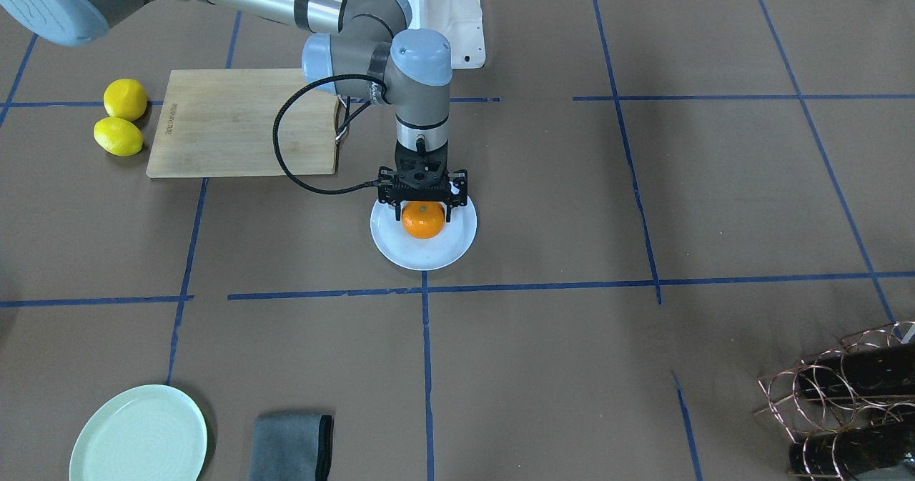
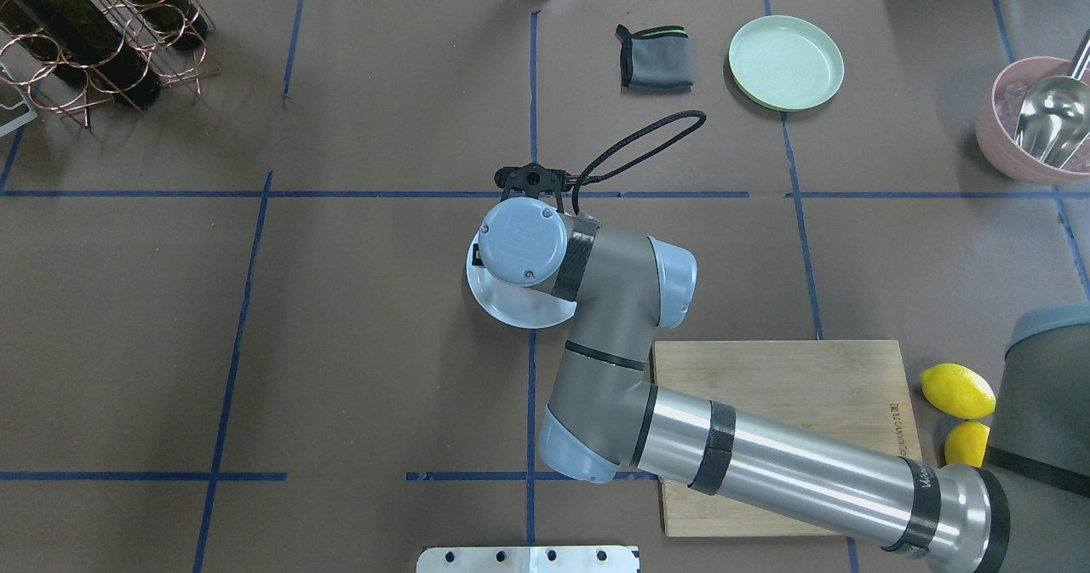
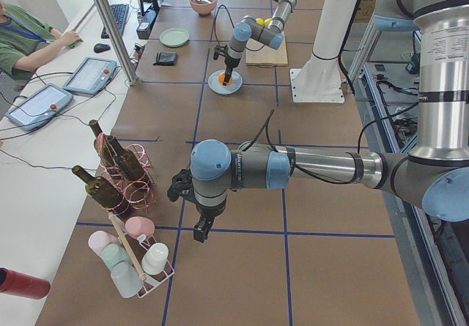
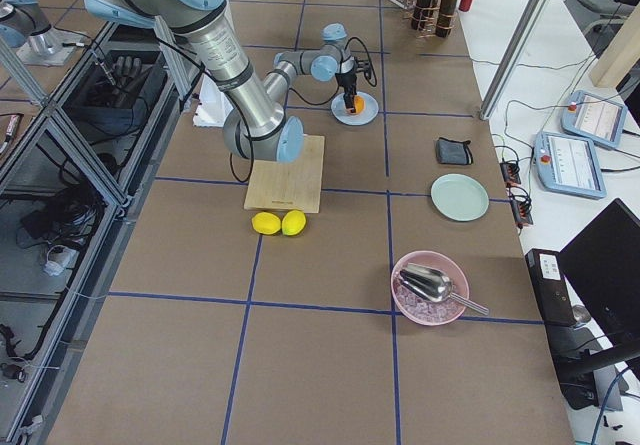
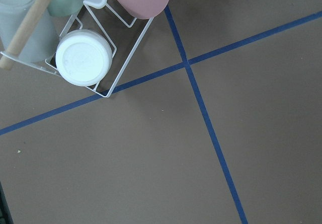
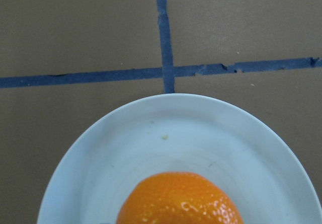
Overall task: Pick orange to plate
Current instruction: 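Carry the orange with the right gripper over the light blue plate and lower it, then open the right gripper and lift it away from the plate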
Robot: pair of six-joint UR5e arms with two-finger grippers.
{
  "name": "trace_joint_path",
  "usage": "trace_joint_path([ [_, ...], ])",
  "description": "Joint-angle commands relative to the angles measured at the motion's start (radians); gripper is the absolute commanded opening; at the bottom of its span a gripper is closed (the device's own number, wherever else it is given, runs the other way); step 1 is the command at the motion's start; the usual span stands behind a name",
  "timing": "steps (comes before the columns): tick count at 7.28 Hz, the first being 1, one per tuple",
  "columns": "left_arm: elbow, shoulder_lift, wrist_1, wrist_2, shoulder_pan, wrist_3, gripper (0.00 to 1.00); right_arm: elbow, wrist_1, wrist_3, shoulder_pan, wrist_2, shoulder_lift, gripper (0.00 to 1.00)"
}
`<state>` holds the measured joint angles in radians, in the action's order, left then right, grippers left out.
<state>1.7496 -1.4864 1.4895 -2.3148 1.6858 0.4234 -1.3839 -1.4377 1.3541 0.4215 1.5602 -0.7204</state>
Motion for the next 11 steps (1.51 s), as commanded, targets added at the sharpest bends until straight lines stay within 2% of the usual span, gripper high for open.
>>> trace_joint_path([
  [1, -0.001, 0.000, 0.000, 0.000, 0.000, 0.000, 1.00, -0.013, 0.011, 0.007, 0.002, 0.000, 0.004, 1.00],
  [2, -0.001, 0.000, 0.000, 0.000, 0.000, 0.000, 1.00, -0.023, 0.023, -0.006, 0.026, 0.009, 0.004, 1.00],
  [3, -0.001, -0.002, 0.000, 0.000, 0.000, 0.002, 1.00, -0.061, 0.013, -0.025, 0.081, 0.056, -0.004, 1.00],
  [4, -0.001, -0.003, 0.000, 0.000, -0.002, 0.002, 1.00, -0.102, 0.008, -0.094, 0.170, 0.198, -0.034, 1.00],
  [5, -0.001, -0.003, 0.000, 0.000, -0.002, 0.002, 1.00, -0.180, -0.030, -0.206, 0.253, 0.283, -0.095, 1.00],
  [6, -0.002, -0.002, 0.000, 0.002, -0.002, 0.002, 1.00, -0.266, -0.097, -0.392, 0.363, 0.373, -0.184, 1.00],
  [7, -0.007, 0.000, -0.001, -0.002, 0.000, 0.002, 1.00, -0.312, -0.130, -0.614, 0.482, 0.477, -0.279, 1.00],
  [8, -0.001, 0.000, -0.003, -0.002, 0.000, 0.002, 1.00, -0.319, -0.132, -0.832, 0.584, 0.556, -0.351, 1.00],
  [9, -0.001, -0.002, -0.005, -0.005, 0.000, -0.009, 1.00, -0.349, -0.130, -1.065, 0.694, 0.624, -0.478, 1.00],
  [11, 0.004, -0.003, -0.043, -0.014, -0.002, -0.059, 1.00, -0.351, -0.147, -1.437, 0.930, 0.704, -0.667, 1.00],
])
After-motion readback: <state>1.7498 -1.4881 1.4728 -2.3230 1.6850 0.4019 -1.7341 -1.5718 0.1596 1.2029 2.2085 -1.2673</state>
